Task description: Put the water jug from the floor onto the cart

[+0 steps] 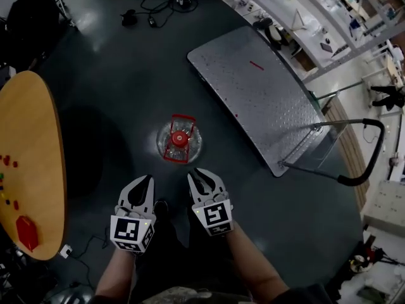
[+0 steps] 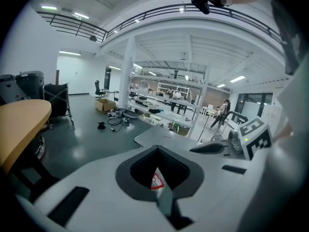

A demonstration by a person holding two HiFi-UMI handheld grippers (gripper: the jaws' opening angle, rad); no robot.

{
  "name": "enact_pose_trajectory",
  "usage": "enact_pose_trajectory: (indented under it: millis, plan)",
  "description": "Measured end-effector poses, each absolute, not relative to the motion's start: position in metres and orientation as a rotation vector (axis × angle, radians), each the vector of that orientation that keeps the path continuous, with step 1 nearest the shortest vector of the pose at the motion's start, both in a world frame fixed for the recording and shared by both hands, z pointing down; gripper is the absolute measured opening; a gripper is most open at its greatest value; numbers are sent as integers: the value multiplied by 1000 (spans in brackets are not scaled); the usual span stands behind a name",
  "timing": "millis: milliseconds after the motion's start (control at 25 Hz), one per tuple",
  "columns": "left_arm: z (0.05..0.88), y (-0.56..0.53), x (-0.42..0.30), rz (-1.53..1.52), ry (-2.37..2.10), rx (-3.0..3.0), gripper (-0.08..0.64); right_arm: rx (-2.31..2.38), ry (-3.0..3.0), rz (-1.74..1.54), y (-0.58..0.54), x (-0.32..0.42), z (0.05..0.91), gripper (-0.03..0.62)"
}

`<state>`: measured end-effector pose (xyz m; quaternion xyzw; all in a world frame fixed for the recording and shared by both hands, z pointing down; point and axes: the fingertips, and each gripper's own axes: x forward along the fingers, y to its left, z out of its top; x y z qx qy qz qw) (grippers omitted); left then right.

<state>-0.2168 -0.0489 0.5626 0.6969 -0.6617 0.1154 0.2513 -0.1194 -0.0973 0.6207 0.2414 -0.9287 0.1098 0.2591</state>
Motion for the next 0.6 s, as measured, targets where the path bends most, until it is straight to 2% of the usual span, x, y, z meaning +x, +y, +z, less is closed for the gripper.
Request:
enact_pose_trajectory:
  millis: [80,280,600]
  plan:
    - [584,-49,-222,308,-1801,1861,2,606,-2492,298,-97,-128,643,51]
    - [634,-46,-228,265,-1777,1741,2,504,-2392,261,-95,-139,696,54]
    - [684,-45,-219,342,-1726,1708,2,315,-2278,224,-85,-154,765,98]
